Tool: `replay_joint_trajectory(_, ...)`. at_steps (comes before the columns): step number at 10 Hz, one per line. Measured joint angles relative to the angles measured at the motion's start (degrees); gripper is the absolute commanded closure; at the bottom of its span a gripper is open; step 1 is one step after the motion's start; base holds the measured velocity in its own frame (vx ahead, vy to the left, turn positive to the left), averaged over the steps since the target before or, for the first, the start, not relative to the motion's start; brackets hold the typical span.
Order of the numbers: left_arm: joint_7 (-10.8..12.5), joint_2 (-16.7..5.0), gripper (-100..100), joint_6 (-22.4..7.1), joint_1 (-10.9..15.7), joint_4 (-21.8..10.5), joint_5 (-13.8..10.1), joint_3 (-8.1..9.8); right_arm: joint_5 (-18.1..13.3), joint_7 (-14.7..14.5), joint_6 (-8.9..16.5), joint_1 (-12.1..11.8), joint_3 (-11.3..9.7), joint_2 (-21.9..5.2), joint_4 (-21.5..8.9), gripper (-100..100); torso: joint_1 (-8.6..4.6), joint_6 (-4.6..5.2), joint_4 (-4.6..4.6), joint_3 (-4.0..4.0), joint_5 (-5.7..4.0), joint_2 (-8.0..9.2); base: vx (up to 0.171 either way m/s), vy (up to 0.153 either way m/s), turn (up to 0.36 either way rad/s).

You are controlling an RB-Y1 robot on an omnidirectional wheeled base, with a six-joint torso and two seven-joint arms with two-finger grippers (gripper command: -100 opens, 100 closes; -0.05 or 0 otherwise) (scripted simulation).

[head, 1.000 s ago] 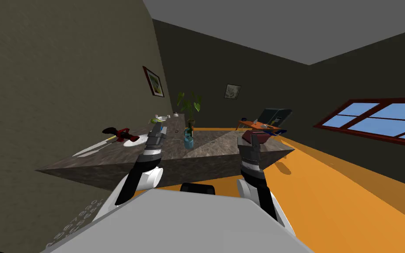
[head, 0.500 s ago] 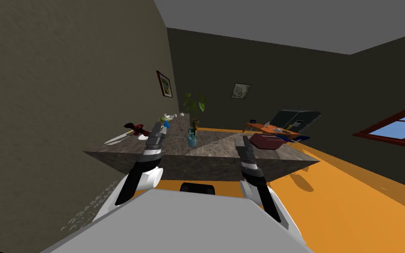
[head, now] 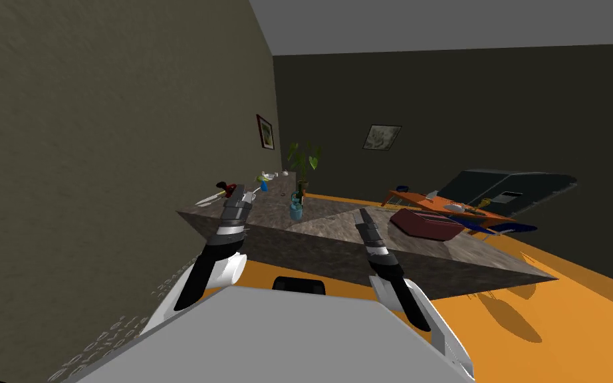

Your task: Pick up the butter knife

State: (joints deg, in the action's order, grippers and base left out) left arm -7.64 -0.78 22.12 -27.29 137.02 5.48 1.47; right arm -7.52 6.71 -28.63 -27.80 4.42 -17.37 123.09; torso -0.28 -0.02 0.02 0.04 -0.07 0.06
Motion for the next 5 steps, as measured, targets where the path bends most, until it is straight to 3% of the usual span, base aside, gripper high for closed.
replay_joint_trajectory(2,0.0,0.0,0,0.0,0.0,0.0,0.0,0.0,-0.79,0.37,0.66,-0.21,0.32,-2.74,-0.96,-100,0.02,0.0,0.0,-0.01,0.01,-0.02,-0.038,-0.06,0.331)
replay_joint_trajectory(3,0.0,0.0,0,0.0,0.0,0.0,0.0,0.0,-1.42,0.79,1.24,0.11,0.66,-4.68,-2.2,-100,-0.03,0.01,0.0,0.0,-0.01,0.01,-0.038,-0.053,0.153)
replay_joint_trajectory(5,0.0,0.0,0,0.0,0.0,0.0,0.0,0.0,-2.46,1.09,2.04,0.18,0.66,-7.69,-3.48,-100,0.06,0.0,0.0,-0.01,0.01,-0.02,-0.044,-0.047,0.387)
